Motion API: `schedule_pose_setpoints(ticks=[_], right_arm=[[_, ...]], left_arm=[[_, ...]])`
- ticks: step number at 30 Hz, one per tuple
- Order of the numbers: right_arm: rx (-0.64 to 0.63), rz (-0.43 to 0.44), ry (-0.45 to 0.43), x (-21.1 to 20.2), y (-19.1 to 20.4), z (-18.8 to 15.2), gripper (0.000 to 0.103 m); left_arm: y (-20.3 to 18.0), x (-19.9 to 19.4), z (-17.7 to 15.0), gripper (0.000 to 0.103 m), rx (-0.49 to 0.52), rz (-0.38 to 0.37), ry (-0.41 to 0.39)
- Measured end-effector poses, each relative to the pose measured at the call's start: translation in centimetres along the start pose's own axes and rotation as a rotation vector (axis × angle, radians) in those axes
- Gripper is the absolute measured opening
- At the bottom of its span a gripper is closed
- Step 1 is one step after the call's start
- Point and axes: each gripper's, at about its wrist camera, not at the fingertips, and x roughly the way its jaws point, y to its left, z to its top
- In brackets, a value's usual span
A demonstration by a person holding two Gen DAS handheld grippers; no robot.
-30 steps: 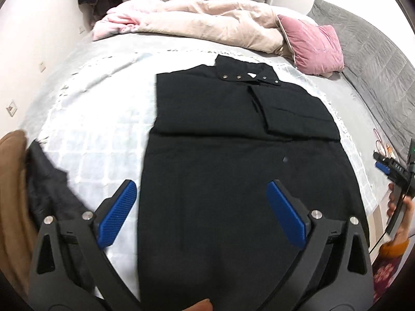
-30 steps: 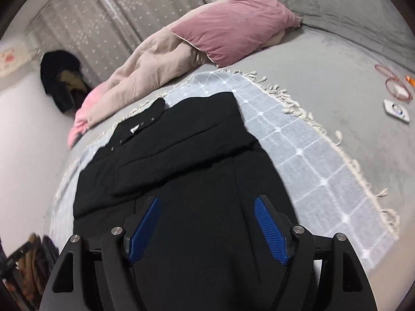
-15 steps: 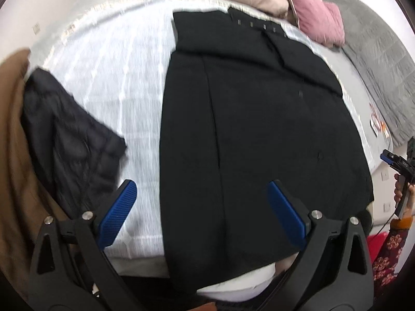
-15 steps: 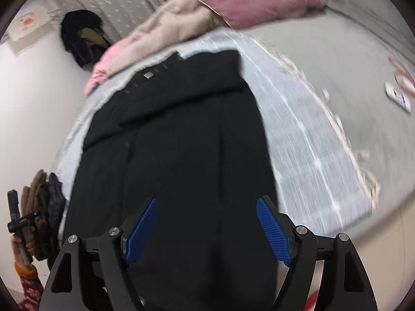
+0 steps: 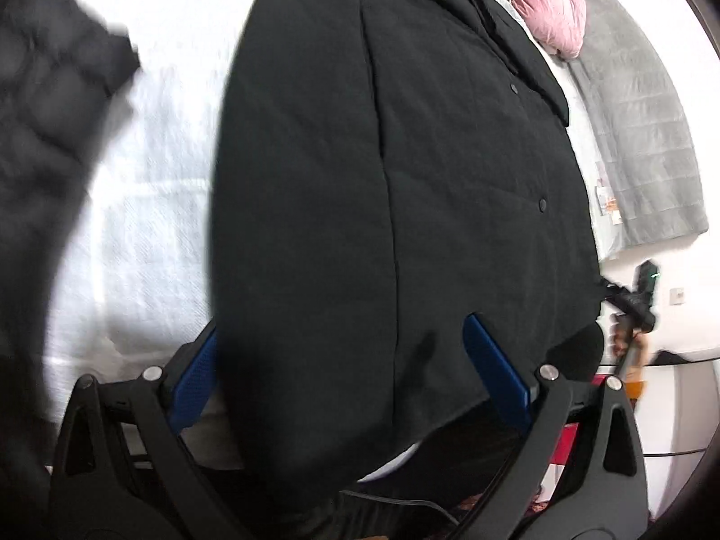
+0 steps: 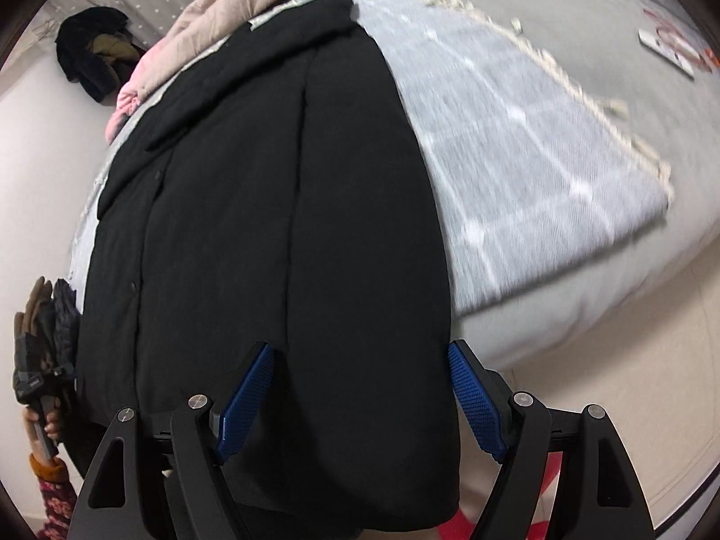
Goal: Fold large clothes
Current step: 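Grasp the coat hem with both grippers and lift it up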
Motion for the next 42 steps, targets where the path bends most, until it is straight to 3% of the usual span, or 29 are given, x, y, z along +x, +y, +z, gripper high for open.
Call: schedule_pose_setpoints(ticks=[3,7,10,12,13,14,15,17,20,25,29,35,42], right_arm=[[0.042,0.056,0.011,0.7,-1.0,-1.0,0.079],[0.098,0.142,0.005,0.9,-2.0,-1.7,0.074],[0.106,0.199,-0.037,-0.1,-1.9,-2.3,0.044],[0.110,0.243,-0.078,-1.0,-1.5,-2.5,0.024],[0.111,0.262,-0.101,-1.6,-1.3,-2.6,0.021],[0.113,0.282,-0.124,-2.2,-1.1,-2.6,0.017],[0.117,0.305,-0.155,-2.9,-0.8,-2.7,0.014],[0.115,0.335,-0.249,-4.9,0.0,-2.5,0.009],[0.098,0.383,-0.343,-7.6,1.6,-2.1,0.007],[0.027,0.439,-0.489,-12.8,4.9,-0.8,0.006],[-0.013,0.475,-0.600,-16.4,6.6,-0.8,0.006],[-0.013,0.569,-0.738,-20.8,7.6,-1.8,0.006],[-0.062,0.614,-0.914,-28.9,7.3,-4.8,0.006]], left_arm=[[-0.1,-0.2,-0.7,0.098,0.019,-0.030,-0.030],[-0.3,-0.5,-1.4,0.087,0.017,-0.092,-0.011],[-0.1,-0.1,-2.0,0.079,-0.012,-0.202,0.039],[-0.2,-0.1,-2.2,0.072,-0.009,-0.189,0.032],[-0.2,-0.2,-2.3,0.060,-0.023,-0.185,0.024],[-0.1,-0.3,-2.4,0.038,-0.040,-0.193,0.017],[-0.1,-0.5,-2.3,0.025,-0.058,-0.202,0.008],[-0.1,-1.1,-2.1,0.015,-0.124,-0.256,-0.024],[-1.9,-3.2,-1.8,0.012,-0.107,-0.286,-0.118],[-6.9,-10.2,-1.9,0.011,0.006,-0.345,-0.342],[-8.5,-15.1,-2.7,0.010,0.056,-0.390,-0.485],[-8.4,-22.6,-6.1,0.009,0.120,-0.461,-0.671],[-10.9,-29.8,-9.9,0.010,0.282,-0.509,-0.853]])
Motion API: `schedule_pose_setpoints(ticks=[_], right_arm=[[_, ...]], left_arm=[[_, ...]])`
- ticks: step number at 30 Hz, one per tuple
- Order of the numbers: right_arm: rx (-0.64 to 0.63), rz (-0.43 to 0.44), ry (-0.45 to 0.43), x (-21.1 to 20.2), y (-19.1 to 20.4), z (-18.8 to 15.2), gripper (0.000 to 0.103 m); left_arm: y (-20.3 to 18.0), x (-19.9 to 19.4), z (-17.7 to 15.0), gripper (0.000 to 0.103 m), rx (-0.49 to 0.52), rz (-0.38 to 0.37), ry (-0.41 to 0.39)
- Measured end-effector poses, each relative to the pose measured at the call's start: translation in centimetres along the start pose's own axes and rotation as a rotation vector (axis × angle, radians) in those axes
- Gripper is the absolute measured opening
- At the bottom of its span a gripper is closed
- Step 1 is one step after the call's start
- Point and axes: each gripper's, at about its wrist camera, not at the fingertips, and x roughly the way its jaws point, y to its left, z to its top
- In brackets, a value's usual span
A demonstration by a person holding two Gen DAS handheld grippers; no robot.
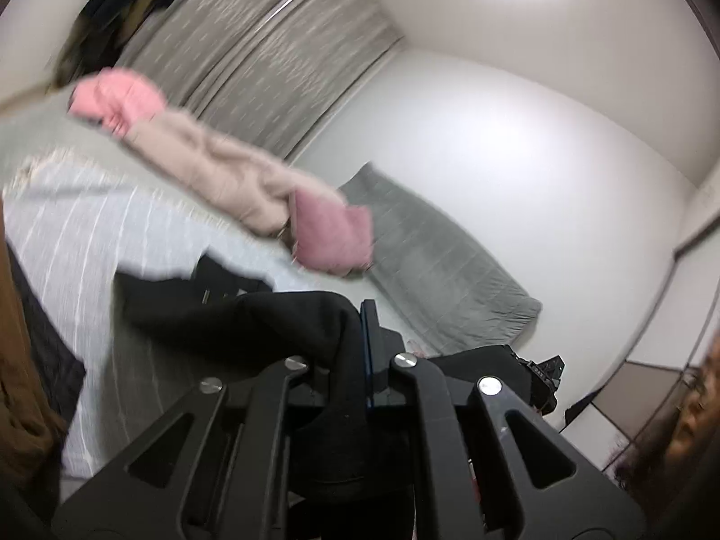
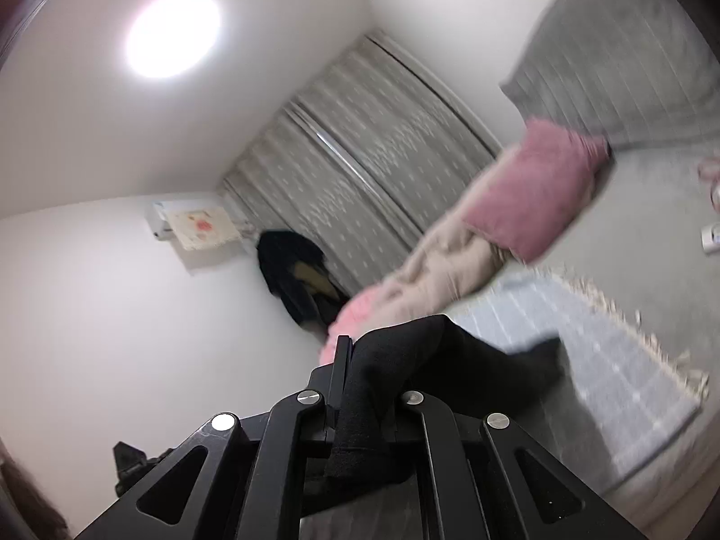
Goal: Fold large clothes
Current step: 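Grasp the coat hem with both grippers and lift it up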
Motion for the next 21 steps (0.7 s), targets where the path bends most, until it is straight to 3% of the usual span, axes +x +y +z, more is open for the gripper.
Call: schedule_pose_setpoints(ticks=[3,7,12,15,21], right_arm=[[-0.054,-0.025,-0.027,-0.6,1.6,1.1,0.006],[-0.056,-0.114,0.024,2.8,0.8,1.0,0.006],[0.050,-0.212,0.109,9.7,-4.8,-0.3,0.006],[0.132,-0.236,0.123,13.4,-8.4,-0.4,0.006],[0.106,-0.397,0.232,22.7,-13.4,-1.2,0.007]], left_arm=[[0.2,0.4,0.7,0.010,0.014,-0.007,-0.011],[4.4,4.4,0.6,0.010,-0.075,0.103,0.047],[10.0,10.1,0.9,0.010,-0.123,0.288,0.106],[12.4,13.3,1.6,0.010,-0.149,0.321,0.133],[16.7,22.4,2.0,0.012,-0.096,0.476,0.232]])
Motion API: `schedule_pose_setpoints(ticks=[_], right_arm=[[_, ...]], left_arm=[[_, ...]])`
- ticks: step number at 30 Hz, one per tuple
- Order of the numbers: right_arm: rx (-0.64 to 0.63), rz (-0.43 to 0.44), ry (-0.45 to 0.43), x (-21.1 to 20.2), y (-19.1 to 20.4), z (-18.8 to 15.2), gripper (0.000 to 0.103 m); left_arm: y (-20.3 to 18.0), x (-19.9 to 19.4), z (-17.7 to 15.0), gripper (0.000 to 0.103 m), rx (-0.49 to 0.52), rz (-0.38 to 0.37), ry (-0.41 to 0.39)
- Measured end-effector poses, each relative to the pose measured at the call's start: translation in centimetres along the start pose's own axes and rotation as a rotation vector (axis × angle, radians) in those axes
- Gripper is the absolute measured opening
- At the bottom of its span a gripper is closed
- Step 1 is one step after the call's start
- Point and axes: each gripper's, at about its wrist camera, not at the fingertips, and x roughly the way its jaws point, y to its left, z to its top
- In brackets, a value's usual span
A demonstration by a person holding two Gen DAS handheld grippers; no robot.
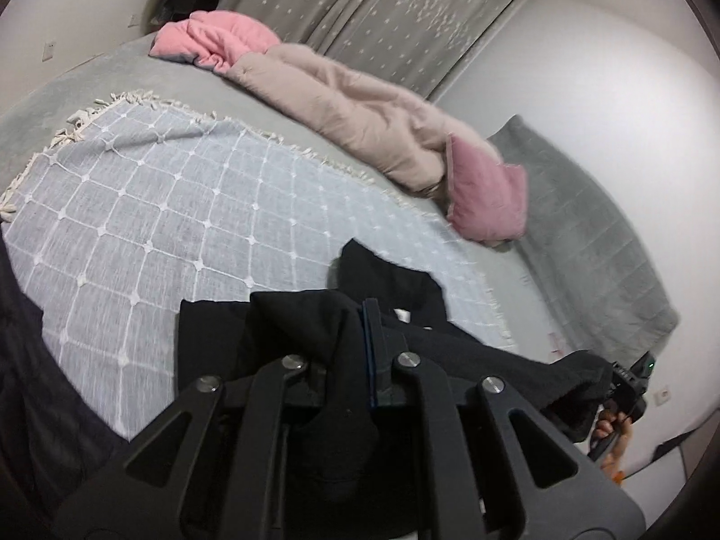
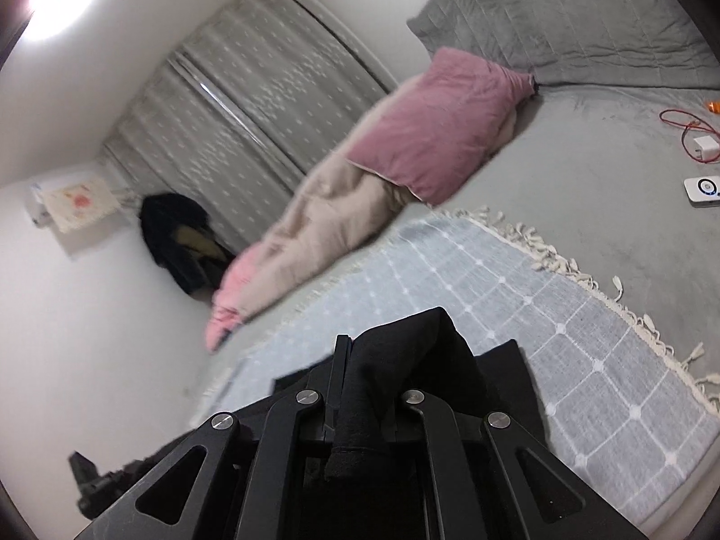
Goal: Fold large clothes
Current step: 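Grasp the coat hem with both grippers and lift it up, then fold the lifted hem over toward the collar and release both grippers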
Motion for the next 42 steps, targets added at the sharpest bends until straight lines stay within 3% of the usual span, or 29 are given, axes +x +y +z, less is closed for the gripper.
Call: schedule_pose_setpoints(ticks=[7,9,12,15,17,18,20,22,25,26,28,31,33,34,35,36,42], right_arm=[[0.111,-0.105,0.170,11.3,-6.0,-1.1,0.016],[0.135,-0.137,0.211,13.6,-8.0,-1.7,0.026],[0.184,-0.150,0.274,15.5,-10.4,-2.6,0.036],[0.176,-0.092,0.275,14.8,-10.9,-2.4,0.048],[0.140,-0.076,0.249,13.4,-10.7,-1.7,0.061],[0.119,-0.072,0.227,12.3,-10.6,-1.1,0.068],[0.092,-0.078,0.194,10.9,-10.7,-0.1,0.072],[0.059,-0.102,0.191,10.4,-10.8,0.7,0.073],[-0.021,-0.187,0.231,11.2,-10.6,1.1,0.073],[-0.062,-0.238,0.287,12.6,-10.6,1.1,0.073],[-0.102,-0.296,0.387,15.0,-10.6,0.9,0.073],[-0.163,-0.301,0.447,18.1,-10.0,0.3,0.073],[-0.202,-0.302,0.431,19.9,-9.3,0.1,0.066],[-0.204,-0.286,0.422,20.3,-8.9,0.0,0.054],[-0.201,-0.273,0.423,21.0,-8.5,-0.1,0.020],[-0.199,-0.289,0.415,21.3,-8.1,0.0,0.009],[-0.228,-0.240,0.222,19.5,-5.2,3.0,0.006]], left_arm=[[5.1,10.4,-0.7,0.020,-0.043,0.154,0.158],[7.3,12.5,-1.3,0.022,-0.089,0.149,0.221],[8.5,12.6,-1.5,0.024,-0.139,0.106,0.241],[7.9,11.0,-0.9,0.038,-0.128,0.084,0.249],[7.5,9.4,-0.3,0.068,-0.129,0.061,0.228],[7.2,8.0,0.1,0.074,-0.129,0.052,0.183],[6.7,6.5,0.6,0.079,-0.122,0.050,0.118],[6.1,5.8,1.0,0.081,-0.076,0.105,0.100],[5.2,7.6,0.8,0.081,0.119,0.383,0.125],[5.3,9.1,0.5,0.081,0.165,0.442,0.164],[6.0,11.8,0.1,0.081,0.143,0.426,0.239],[7.4,14.0,0.0,0.073,0.053,0.359,0.256],[6.9,14.1,0.3,0.051,0.038,0.299,0.208],[6.7,14.2,0.6,0.029,0.011,0.249,0.189],[6.4,14.2,0.8,0.005,-0.001,0.245,0.181],[5.8,13.9,1.3,0.006,-0.007,0.242,0.158],[2.1,10.0,5.7,0.006,0.021,0.177,-0.069]])
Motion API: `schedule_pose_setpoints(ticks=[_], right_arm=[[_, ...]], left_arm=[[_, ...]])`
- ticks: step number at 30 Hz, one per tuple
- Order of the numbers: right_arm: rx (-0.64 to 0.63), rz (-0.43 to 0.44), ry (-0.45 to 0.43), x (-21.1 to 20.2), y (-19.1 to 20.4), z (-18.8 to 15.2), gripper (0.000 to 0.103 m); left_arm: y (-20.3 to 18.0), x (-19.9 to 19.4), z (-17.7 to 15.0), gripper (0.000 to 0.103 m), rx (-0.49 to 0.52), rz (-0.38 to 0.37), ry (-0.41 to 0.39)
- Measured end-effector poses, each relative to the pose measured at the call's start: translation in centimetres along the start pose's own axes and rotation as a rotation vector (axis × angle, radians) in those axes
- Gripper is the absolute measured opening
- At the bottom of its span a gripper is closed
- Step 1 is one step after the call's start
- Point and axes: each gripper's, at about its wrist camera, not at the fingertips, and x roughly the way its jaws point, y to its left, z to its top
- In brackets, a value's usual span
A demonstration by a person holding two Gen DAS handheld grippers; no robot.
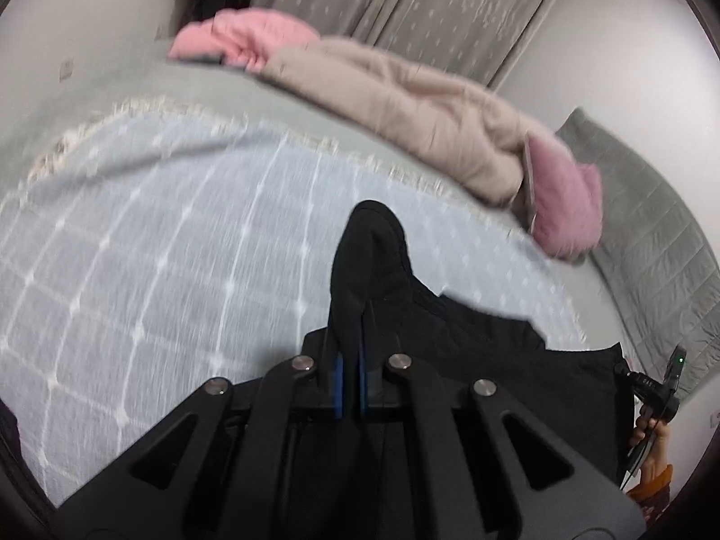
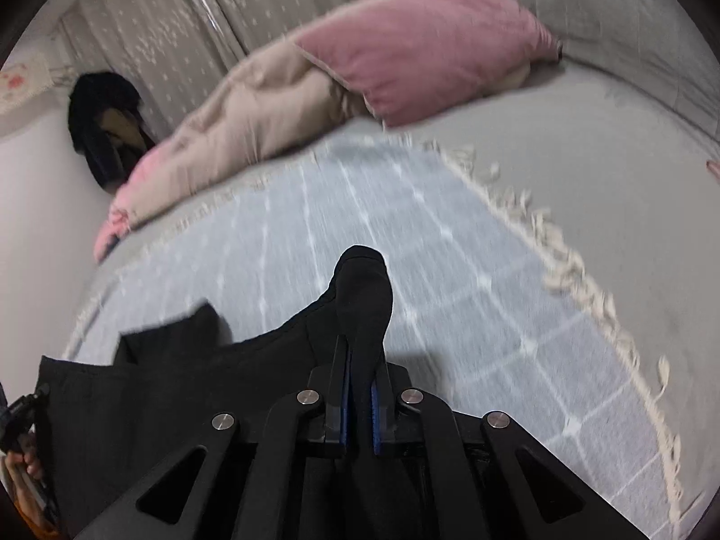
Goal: Fold large clothes
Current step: 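Fold the lifted hem over toward the collar and release both grippers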
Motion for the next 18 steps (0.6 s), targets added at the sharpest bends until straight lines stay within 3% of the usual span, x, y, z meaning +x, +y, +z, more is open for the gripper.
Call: schedule_pose_setpoints(ticks=[4,6,8,10,11,12,13,14,16,18], right_arm=[[0.043,0.024,-0.115,-0.9,-0.1,3.2,0.006],[0.070,0.020,-0.104,0.8,0.2,4.4,0.006],[0.115,0.006,-0.057,3.3,-0.1,4.7,0.011],[0.147,-0.043,0.017,5.8,-0.7,4.0,0.020],[0.156,-0.085,0.044,6.5,-1.0,3.5,0.030],[0.161,-0.130,0.062,6.8,-1.3,3.0,0.040],[0.163,-0.140,0.058,6.7,-1.5,2.5,0.043],[0.160,-0.127,0.047,6.3,-1.5,2.1,0.047],[0.145,-0.118,0.035,5.0,-0.5,1.6,0.051],[0.110,-0.088,0.010,3.5,2.2,1.2,0.055]], left_arm=[[-1.4,2.3,3.0,0.006,0.042,0.068,-0.078],[-1.4,5.2,3.3,0.008,0.051,0.130,-0.065],[-0.3,9.7,2.5,0.015,0.064,0.274,0.011],[1.0,12.8,1.3,0.015,0.084,0.417,0.122],[1.4,13.1,0.9,0.016,0.078,0.438,0.148],[1.8,13.0,0.6,0.018,0.055,0.430,0.166],[1.8,12.4,0.4,0.029,0.037,0.404,0.160],[1.5,11.5,0.4,0.049,0.021,0.369,0.142],[-0.3,9.8,0.4,0.067,0.027,0.329,0.091],[-4.2,8.2,-0.1,0.069,0.073,0.262,0.059]])
